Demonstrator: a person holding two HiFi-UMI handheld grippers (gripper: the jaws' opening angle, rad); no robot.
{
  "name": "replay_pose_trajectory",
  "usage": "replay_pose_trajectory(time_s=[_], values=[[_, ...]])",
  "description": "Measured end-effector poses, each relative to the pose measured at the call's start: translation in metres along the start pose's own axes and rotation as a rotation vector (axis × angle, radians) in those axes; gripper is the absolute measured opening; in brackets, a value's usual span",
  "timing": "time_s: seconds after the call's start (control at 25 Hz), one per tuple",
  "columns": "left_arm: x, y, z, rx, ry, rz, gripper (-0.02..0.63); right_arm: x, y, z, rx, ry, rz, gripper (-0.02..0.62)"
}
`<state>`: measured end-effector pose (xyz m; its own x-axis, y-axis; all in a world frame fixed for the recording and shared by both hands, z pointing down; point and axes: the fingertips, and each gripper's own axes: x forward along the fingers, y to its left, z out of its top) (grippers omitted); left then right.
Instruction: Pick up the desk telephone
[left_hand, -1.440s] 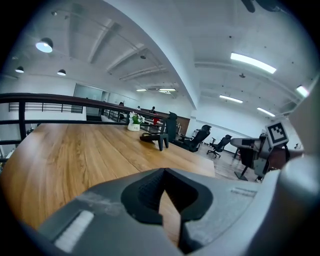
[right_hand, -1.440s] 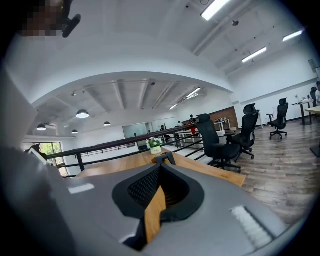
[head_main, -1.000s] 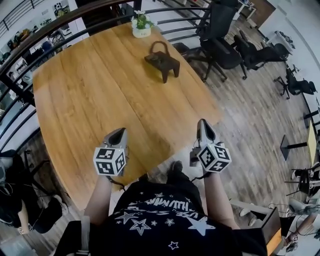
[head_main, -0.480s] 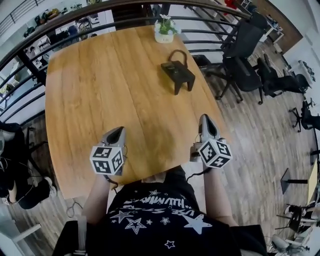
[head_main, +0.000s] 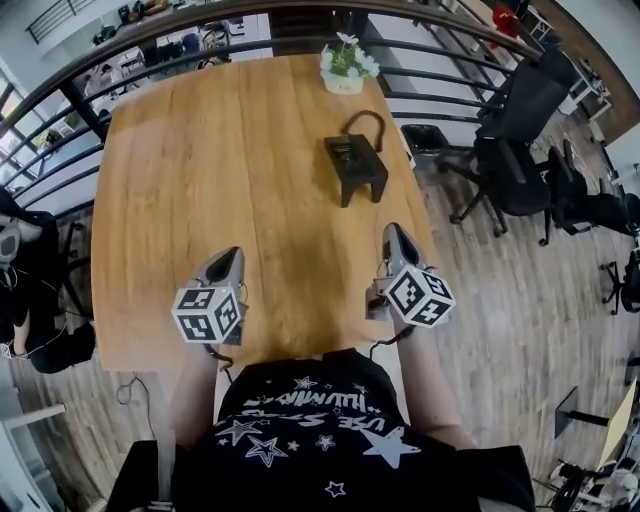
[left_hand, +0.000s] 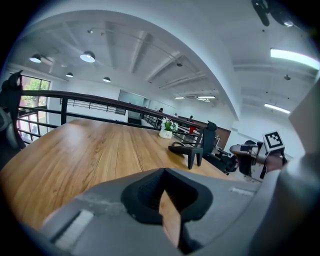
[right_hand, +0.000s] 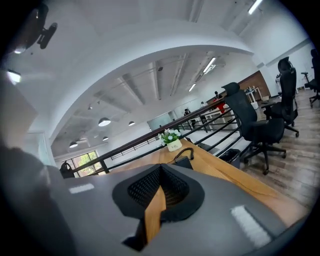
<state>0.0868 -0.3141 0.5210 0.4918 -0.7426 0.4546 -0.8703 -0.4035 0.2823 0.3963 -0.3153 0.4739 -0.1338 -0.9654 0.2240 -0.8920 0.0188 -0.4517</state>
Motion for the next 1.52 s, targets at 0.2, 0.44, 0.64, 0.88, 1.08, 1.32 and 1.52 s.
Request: replay_pose_trajectory(time_s=[0.2,0.44,0.64,0.88,1.08,1.32,1.52], values=[[0.005,-0.008,0.010,-0.033,-0.025,0.071,0.002,0.028,-0.010,-0.004,0.043,0.070,0.056,0.000],[0.009,-0.015,0.010,-0.069,-0.037,0.149,0.002,0.064,-0.019,-0.021,0.304,0.182,0.111,0.000],[0.013,-0.021,0.008,-0.094,-0.029,0.183,0.002,0.090,-0.019,-0.023,0.461,0.193,0.160,0.152],[0.024,-0.017,0.009,-0.111,-0.022,0.210,0.002,0.118,-0.032,-0.037,0.688,0.190,0.127,0.267],[0.030,-0.009,0.014,-0.107,-0.010,0.215,0.002,0.136,-0.047,-0.045,0.758,0.174,0.081,0.288],[0.036,-0.002,0.012,-0.112,0.016,0.198,0.002,0.155,-0.054,-0.050,0.855,0.177,0.050,0.288],[0.044,0.003,0.005,-0.122,0.031,0.184,0.002,0.170,-0.057,-0.054,0.892,0.153,0.003,0.288]])
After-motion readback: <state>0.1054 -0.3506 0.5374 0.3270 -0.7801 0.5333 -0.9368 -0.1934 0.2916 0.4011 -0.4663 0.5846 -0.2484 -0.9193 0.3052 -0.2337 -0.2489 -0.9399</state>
